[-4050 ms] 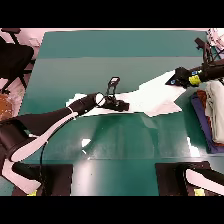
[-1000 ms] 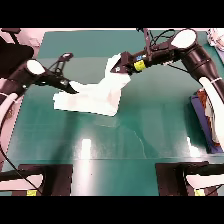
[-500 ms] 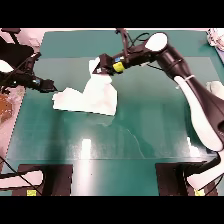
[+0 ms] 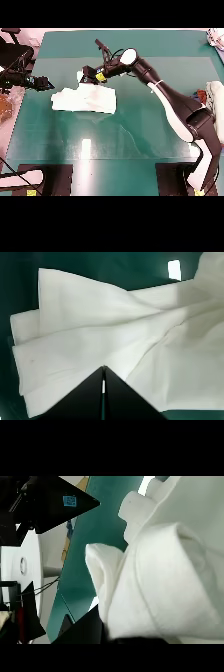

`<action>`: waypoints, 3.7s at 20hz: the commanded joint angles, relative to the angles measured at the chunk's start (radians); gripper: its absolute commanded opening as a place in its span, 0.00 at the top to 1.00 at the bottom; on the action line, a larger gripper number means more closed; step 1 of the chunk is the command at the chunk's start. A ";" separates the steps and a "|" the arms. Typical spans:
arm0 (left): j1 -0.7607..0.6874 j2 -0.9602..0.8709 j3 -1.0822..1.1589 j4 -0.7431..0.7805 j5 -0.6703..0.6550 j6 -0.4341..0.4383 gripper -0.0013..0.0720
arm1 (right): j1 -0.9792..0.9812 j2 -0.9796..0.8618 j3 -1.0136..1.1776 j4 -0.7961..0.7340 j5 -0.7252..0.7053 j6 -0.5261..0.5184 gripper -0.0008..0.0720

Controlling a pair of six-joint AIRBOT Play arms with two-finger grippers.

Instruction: Fold the shirts.

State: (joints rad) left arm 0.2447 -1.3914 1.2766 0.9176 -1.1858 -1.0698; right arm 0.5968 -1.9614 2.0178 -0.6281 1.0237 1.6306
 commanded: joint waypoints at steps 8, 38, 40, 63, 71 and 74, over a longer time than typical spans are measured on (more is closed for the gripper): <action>0.003 0.000 0.001 -0.040 -0.001 0.005 0.95 | 0.048 -0.079 0.010 0.331 -0.130 -0.147 0.37; 0.003 0.430 0.001 0.027 -0.036 -0.023 0.95 | -0.278 0.241 -0.781 0.091 -0.110 -0.401 0.00; 0.003 0.437 0.002 0.037 -0.047 -0.023 0.95 | -0.251 0.164 -0.698 0.115 -0.076 -0.417 0.00; 0.003 0.437 0.002 0.039 -0.143 -0.111 0.95 | -0.456 0.178 0.014 0.183 -0.042 -0.142 0.96; 0.003 0.437 0.002 0.009 -0.257 -0.169 0.95 | -0.995 0.261 -0.021 0.189 -0.028 -0.035 0.96; 0.003 0.437 0.002 0.001 -0.283 -0.188 0.95 | -1.197 0.345 -0.105 0.179 0.047 -0.037 0.96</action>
State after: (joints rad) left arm 0.2481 -0.9554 1.2778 0.9279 -1.4307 -1.2346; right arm -0.4171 -1.6825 1.9759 -0.4450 1.0084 1.5822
